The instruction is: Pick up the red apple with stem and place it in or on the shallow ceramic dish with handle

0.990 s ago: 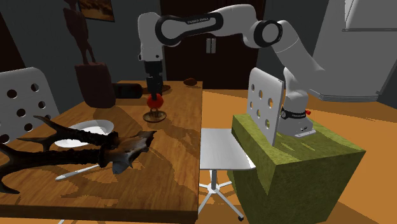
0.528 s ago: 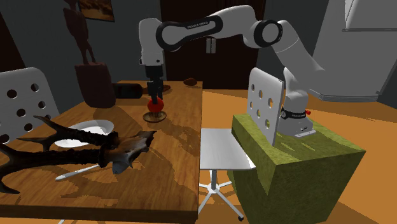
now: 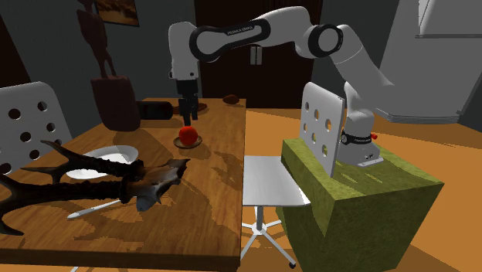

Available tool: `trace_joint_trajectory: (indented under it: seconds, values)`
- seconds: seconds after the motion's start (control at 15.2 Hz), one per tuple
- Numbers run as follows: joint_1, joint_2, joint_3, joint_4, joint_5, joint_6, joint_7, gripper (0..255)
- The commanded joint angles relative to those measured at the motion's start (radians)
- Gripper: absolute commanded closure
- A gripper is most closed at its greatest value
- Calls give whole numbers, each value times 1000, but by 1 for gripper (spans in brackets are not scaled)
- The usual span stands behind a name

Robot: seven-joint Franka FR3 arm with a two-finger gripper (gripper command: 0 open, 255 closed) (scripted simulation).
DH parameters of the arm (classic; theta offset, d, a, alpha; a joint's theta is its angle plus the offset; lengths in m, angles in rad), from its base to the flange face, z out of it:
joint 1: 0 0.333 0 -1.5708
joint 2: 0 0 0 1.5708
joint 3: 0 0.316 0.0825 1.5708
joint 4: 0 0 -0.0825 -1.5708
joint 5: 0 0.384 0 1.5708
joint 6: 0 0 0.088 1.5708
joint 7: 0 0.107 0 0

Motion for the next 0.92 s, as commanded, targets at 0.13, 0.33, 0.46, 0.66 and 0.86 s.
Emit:
trace_joint_trajectory:
  seconds: [0.13,0.33,0.46,0.66,0.86]
  values:
    - [-1,0,0,33,0,-33,1,0]
    - [-4,13,-1,148,-2,-136,4,0]
    - [-4,13,-1,148,-2,-136,4,0]
    - [-4,13,-1,148,-2,-136,4,0]
    - [-4,13,-1,148,-2,-136,4,0]
